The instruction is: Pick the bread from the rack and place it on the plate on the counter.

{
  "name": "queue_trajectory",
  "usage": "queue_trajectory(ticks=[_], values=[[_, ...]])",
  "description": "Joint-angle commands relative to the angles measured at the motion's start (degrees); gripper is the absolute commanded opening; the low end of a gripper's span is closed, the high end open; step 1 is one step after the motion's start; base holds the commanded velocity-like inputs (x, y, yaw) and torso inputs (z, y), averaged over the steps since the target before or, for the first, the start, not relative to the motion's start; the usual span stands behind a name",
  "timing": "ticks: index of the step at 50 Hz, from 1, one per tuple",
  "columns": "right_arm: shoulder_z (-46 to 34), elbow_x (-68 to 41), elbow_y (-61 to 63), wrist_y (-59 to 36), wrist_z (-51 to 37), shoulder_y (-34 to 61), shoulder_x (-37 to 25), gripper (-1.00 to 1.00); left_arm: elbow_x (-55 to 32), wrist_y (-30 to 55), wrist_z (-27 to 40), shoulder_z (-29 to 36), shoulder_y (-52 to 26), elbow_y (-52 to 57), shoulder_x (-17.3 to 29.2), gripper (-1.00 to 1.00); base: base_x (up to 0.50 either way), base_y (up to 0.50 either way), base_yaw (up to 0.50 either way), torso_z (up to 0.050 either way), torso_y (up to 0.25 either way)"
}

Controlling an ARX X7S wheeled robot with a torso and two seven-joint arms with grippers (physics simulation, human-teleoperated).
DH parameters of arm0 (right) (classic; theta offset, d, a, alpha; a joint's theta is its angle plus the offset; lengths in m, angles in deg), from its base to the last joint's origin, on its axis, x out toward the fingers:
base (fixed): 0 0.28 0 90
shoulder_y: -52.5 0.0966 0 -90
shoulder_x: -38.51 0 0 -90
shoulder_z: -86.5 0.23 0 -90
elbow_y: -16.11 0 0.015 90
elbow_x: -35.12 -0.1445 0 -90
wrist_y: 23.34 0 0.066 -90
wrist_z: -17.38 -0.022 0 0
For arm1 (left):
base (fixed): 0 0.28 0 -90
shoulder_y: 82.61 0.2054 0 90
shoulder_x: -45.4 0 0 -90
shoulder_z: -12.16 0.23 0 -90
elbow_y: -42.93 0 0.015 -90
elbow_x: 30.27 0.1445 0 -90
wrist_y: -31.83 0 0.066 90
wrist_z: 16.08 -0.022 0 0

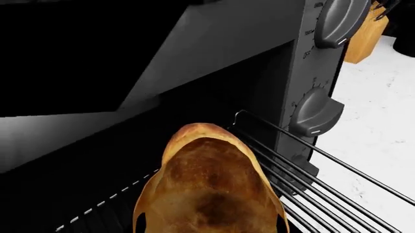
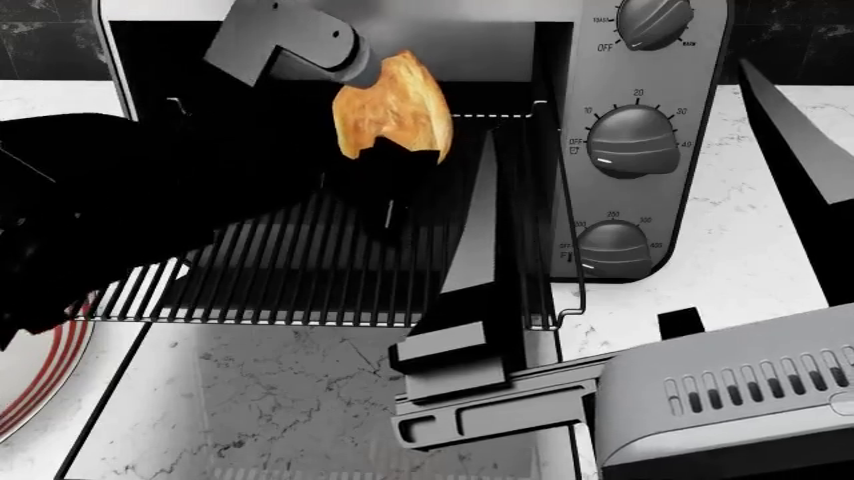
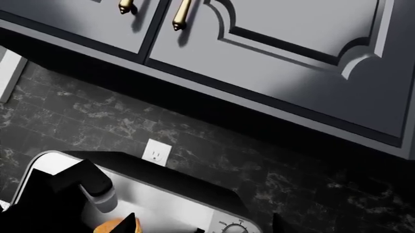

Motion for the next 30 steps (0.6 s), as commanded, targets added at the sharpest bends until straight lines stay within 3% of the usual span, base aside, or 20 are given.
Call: queue_trajectory(ticks=[1,8,30], values=[[-0.79,0.6,-0.3,0.45,0.12,-0.1,0.2,1.0,-5.1,4.51,7.1,-2.92,3.66,13.98,4.78,-1.0,0.0,0.0,0.0,0.0,0.0],[-1.12,1.24,-0.18,0.99,0.14,-0.43,0.0,1.0,-10.49,9.23,14.16,-6.81,6.68,28.46,9.86,-1.0,0.0,0.0,0.0,0.0,0.0],[-2.31,0.3,0.51,0.87,-0.74,1.68,0.58,1.0,-29.16,18.56,31.1,-18.92,11.57,51.58,19.35,-1.0,0.0,0.0,0.0,0.0,0.0]])
